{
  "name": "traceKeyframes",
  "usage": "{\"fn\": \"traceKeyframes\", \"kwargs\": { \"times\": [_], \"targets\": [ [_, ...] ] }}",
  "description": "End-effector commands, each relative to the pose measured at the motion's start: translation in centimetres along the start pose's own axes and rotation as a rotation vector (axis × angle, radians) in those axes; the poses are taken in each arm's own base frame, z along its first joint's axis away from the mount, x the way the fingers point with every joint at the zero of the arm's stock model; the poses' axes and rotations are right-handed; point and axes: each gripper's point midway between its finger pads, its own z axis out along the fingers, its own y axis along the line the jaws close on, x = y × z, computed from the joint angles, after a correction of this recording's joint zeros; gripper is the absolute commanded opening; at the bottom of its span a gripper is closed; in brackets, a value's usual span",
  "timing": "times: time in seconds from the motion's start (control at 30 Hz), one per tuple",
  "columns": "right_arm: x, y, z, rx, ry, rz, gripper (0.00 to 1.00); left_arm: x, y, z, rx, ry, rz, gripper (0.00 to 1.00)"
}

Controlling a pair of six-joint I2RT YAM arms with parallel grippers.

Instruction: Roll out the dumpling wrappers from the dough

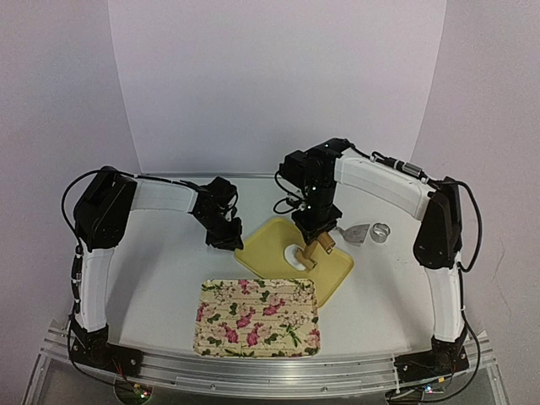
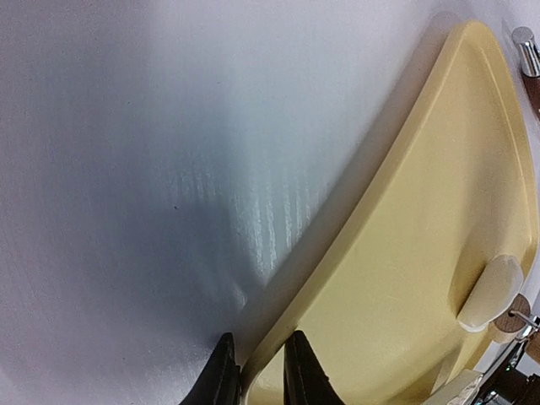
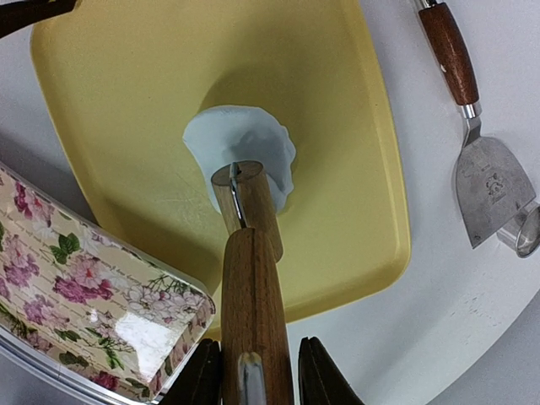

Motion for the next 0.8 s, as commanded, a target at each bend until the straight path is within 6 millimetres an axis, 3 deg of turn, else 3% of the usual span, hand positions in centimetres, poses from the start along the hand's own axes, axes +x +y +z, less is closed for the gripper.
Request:
{"fn": "traceKeyframes", "kwargs": {
  "times": [0.0, 0.27, 0.77],
  "targets": [
    [7.0, -3.2, 2.7, 0.178, 0.354, -0.011, 0.0, 0.5, 1.5, 1.6, -0.053, 0.026, 0.005, 0.14],
    [7.3, -2.4, 5.4, 0.143, 0.351, 0.009, 0.0, 1.0, 1.8, 2.0, -0.053, 0.038, 0.008, 0.0],
    [5.4, 0.2, 8.0, 0.033, 0.308, -0.01, 0.0, 1.6, 1.3, 2.2, -0.023, 0.044, 0.016, 0.0]
  ]
}}
